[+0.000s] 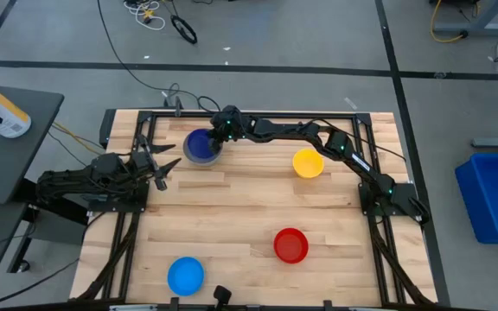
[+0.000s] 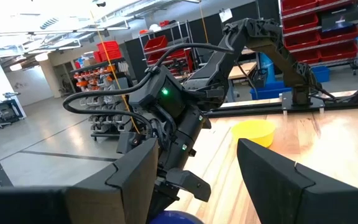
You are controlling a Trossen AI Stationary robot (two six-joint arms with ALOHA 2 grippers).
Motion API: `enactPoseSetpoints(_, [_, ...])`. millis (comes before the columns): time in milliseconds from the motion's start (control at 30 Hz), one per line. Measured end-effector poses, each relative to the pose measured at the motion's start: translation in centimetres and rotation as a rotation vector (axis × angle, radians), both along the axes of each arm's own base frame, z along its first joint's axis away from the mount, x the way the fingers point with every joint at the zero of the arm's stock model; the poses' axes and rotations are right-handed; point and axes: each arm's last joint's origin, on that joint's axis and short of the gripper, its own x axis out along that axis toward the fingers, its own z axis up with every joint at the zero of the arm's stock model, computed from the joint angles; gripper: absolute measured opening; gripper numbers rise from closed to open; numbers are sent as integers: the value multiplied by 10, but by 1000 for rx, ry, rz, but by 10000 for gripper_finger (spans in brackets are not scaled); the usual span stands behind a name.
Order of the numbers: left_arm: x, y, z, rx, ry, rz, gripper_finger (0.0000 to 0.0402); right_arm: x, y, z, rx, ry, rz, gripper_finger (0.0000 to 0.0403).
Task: Nest bowls inside each other
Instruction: Stack the blue bowl on the gray bowl, then stack the yellow bowl on the blue bowl
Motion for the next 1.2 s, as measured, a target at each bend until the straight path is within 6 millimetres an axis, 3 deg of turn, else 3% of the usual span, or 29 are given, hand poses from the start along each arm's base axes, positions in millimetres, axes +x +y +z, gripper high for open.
enactPoseSetpoints(367, [0,0,0,0,0,0,228,1,3,1,39,-28,76,136])
enactPoseSetpoints(500, [0,0,0,0,1,0,228,1,3,1,47,-32,91,166])
enactPoseSetpoints(1200, [0,0,-1,-7,5,-1,228,9,16,6,-65,-69,113,173])
